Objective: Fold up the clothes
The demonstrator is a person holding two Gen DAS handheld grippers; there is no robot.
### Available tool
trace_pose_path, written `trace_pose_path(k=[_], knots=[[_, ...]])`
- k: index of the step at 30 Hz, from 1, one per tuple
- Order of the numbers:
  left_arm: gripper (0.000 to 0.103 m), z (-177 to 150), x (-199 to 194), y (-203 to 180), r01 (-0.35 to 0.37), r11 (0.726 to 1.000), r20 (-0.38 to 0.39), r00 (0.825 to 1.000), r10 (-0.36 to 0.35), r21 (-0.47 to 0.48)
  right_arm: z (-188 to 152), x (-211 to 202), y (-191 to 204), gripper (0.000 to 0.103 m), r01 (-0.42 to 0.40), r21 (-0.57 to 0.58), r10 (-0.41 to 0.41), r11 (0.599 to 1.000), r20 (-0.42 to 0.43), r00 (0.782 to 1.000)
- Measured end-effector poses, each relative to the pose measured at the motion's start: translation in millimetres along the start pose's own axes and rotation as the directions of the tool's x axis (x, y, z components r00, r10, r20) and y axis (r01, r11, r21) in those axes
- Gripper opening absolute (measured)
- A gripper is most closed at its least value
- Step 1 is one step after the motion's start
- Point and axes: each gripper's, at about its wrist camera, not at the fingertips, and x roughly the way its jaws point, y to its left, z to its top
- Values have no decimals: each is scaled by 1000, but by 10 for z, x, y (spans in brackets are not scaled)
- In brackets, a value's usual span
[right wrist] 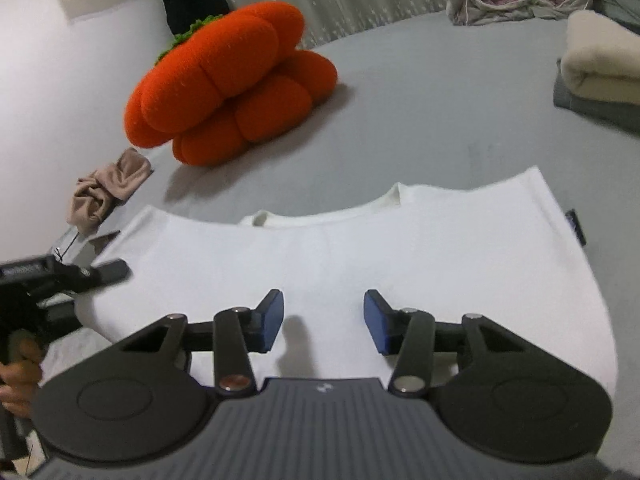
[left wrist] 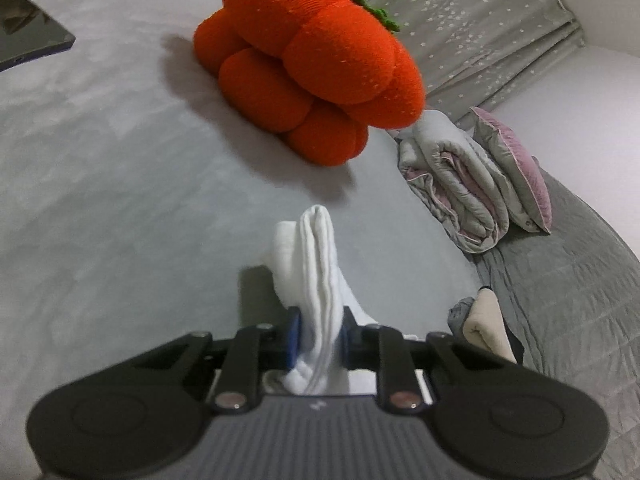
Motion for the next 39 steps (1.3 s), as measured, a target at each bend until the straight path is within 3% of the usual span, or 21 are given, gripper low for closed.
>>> trace_pose_path(k=[11,24,34,39], knots=[[19,-4,-122,-250,78,996,45,996,-77,-32,-11,24,77,51,27,-53,-28,998,-12,1000],[18,-206,62,-742,264,964,51,964,-262,-43,73,-252,-272,53,-75,195,74,978,12,997],[18,-444,454,-930,348,932,7,937,-349,-102,106,-508,-651,55,-126,376,107,918,71,992],[18,-584,714,-1042,358,927,-74,927,-367,-106,80,-545,-826,55,-180,487,147,855,105,984]])
